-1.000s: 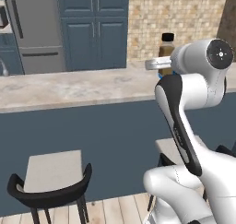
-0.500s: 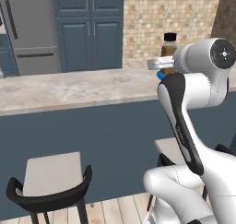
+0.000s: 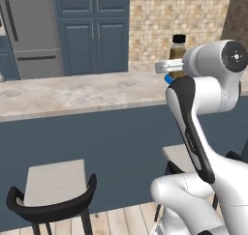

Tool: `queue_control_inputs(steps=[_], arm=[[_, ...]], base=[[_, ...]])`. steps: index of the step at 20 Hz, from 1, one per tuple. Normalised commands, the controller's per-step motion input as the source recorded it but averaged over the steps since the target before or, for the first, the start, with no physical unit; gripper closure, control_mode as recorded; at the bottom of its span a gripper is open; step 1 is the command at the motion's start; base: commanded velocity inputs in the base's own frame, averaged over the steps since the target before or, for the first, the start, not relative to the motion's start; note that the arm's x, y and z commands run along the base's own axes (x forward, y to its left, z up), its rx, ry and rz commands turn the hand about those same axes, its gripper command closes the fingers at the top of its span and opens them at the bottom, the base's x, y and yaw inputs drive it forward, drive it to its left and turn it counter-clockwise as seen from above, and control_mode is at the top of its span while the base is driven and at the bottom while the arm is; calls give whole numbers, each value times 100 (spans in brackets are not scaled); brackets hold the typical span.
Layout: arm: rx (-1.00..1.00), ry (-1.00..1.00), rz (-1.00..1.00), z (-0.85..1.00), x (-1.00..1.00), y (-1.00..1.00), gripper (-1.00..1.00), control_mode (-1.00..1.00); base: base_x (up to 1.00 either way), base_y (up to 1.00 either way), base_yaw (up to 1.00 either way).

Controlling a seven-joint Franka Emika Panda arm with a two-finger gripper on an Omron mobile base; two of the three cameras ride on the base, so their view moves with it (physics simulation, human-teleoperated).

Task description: Take the cinnamon bottle from the cabinet and place it on the dining table, next to the plate with the cupcake. Then take the chocolate from the dining counter and place it on the cupcake plate.

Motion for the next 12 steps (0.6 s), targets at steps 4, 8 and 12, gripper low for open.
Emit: queue_control_inputs(steps=[4,8,12], arm=[[0,0,0,0,0,0,100,100],[0,0,0,0,0,0,100,100],[0,0,0,0,0,0,100,100]], base=[[0,0,0],[0,0,0],[0,0,0]])
